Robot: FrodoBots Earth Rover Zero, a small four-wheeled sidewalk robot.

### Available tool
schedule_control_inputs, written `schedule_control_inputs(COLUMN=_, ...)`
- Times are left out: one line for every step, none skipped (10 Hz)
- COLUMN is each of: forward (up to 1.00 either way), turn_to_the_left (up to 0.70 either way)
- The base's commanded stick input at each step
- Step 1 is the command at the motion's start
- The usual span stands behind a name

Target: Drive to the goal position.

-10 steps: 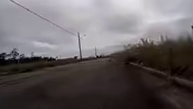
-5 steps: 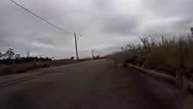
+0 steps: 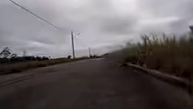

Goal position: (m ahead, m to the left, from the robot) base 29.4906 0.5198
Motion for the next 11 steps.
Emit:
schedule_control_inputs(forward=0.70, turn_to_the_left=0.00)
schedule_control_inputs(forward=0.70, turn_to_the_left=0.00)
schedule_control_inputs(forward=0.70, turn_to_the_left=0.00)
schedule_control_inputs(forward=0.70, turn_to_the_left=0.00)
schedule_control_inputs(forward=0.70, turn_to_the_left=0.00)
schedule_control_inputs(forward=0.70, turn_to_the_left=0.00)
schedule_control_inputs(forward=0.70, turn_to_the_left=0.00)
schedule_control_inputs(forward=0.70, turn_to_the_left=0.00)
schedule_control_inputs(forward=0.70, turn_to_the_left=0.00)
schedule_control_inputs(forward=0.70, turn_to_the_left=0.00)
schedule_control_inputs(forward=0.70, turn_to_the_left=0.00)
